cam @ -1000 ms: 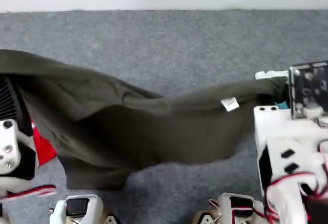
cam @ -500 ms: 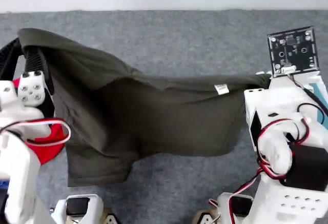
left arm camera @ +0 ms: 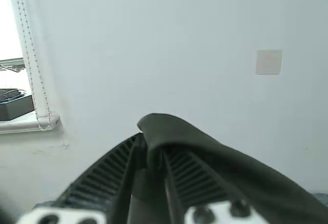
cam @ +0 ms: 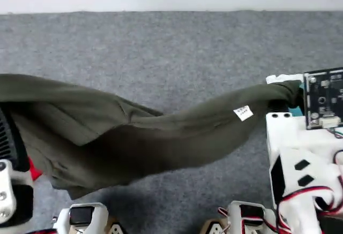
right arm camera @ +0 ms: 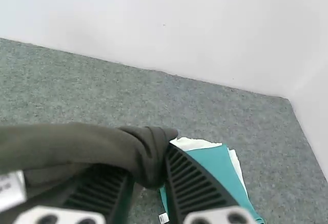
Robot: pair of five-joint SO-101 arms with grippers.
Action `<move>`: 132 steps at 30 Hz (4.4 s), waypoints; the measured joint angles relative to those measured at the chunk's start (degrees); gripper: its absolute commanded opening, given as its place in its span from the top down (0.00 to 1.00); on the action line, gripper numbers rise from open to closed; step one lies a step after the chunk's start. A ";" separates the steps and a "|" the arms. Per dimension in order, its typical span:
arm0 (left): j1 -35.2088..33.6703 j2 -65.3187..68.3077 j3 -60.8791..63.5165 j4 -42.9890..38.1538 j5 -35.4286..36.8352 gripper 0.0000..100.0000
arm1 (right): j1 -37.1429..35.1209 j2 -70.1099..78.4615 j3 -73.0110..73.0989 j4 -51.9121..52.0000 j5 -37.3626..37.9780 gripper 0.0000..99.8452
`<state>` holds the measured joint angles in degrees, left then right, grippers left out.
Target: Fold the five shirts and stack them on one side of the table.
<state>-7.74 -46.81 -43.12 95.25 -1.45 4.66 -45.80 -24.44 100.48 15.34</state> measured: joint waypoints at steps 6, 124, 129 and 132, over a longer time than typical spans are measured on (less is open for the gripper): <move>0.00 0.00 6.77 -2.20 0.00 0.99 | 0.00 0.44 1.49 0.00 0.00 0.99; -9.14 38.68 62.86 4.04 -24.97 0.99 | -10.46 54.24 40.88 -14.86 6.15 0.99; -9.14 36.22 62.86 4.04 -26.46 0.99 | -10.46 54.24 40.88 -13.45 6.42 0.99; -9.14 35.52 62.86 4.04 -26.99 0.99 | -10.46 54.24 40.88 -12.48 6.51 0.99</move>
<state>-16.88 -11.30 19.74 99.30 -28.44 -5.80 8.44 16.44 88.00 21.85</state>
